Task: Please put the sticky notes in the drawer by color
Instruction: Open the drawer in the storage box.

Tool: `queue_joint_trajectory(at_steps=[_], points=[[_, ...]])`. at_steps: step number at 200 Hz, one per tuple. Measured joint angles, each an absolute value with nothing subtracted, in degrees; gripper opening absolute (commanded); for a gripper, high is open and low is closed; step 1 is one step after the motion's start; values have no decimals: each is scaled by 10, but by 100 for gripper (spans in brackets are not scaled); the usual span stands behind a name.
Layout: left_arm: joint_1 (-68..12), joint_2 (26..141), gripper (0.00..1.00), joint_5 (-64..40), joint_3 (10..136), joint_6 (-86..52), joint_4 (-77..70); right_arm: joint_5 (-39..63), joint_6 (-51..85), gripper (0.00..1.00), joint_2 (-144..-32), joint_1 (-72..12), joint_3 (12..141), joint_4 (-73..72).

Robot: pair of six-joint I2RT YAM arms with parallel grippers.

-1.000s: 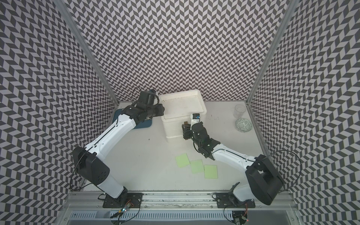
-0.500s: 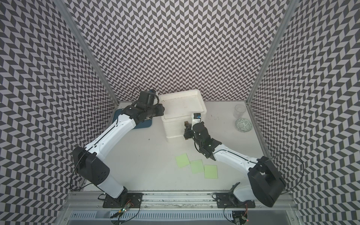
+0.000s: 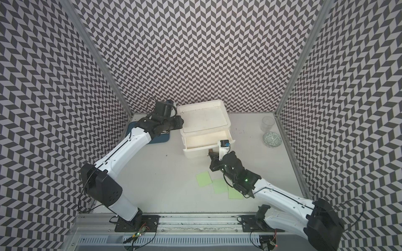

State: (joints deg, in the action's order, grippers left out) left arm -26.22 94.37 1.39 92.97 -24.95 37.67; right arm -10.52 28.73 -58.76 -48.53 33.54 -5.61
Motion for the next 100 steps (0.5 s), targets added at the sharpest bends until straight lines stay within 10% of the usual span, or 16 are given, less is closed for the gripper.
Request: queue_joint_trajectory(at_steps=[70, 100], points=[[-262, 944, 32, 13, 928, -252, 373, -112, 307, 15, -550, -505, 327, -14], [-262, 943, 32, 13, 928, -252, 373, -116, 310, 44, -535, -507, 327, 8]])
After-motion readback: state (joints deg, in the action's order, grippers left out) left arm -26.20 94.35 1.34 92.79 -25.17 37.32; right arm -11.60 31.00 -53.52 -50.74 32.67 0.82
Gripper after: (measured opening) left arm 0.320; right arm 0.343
